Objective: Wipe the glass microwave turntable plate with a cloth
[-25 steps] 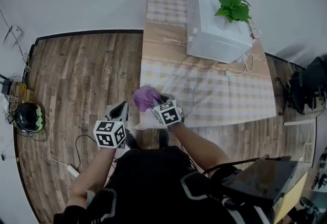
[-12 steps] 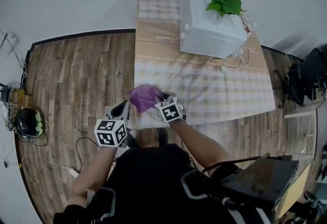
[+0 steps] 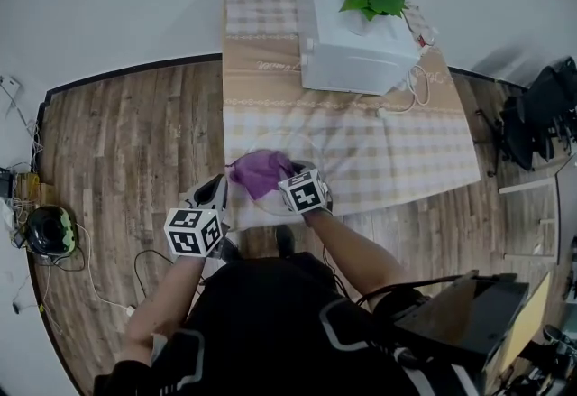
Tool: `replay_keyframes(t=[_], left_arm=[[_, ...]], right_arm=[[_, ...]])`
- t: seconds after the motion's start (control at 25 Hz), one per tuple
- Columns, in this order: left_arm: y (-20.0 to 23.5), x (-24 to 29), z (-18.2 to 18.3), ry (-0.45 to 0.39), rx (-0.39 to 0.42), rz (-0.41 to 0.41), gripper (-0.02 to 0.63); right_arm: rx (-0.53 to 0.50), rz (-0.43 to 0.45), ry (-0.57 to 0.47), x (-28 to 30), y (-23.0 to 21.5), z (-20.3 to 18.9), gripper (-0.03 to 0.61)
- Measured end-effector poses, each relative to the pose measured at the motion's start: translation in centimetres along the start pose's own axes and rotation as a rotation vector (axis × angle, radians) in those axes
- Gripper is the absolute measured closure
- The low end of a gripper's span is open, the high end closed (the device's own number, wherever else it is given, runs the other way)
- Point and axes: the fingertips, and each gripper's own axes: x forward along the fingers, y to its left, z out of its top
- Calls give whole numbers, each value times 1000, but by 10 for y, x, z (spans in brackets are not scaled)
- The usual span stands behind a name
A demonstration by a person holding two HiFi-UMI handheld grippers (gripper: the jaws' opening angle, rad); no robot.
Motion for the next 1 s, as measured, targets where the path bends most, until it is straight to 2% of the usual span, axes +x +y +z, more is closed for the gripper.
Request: replay_keyframes(t=[0.52,0.68,0.88,1.0], left_arm=[[-22,14,2,20,43,-62,611],[-27,16,0,27,64,-76,612],[-34,19,0,30,71,-95,612],[-37,21,-1,34,74,-103,612]], right_arm=[[116,-109,1,-21,-51,-29,503],[104,-144,7,-28,-64,-36,503],[180,-183,25,-38,-83,-47,503],[189,-203,31,-44,-92,-53,502]])
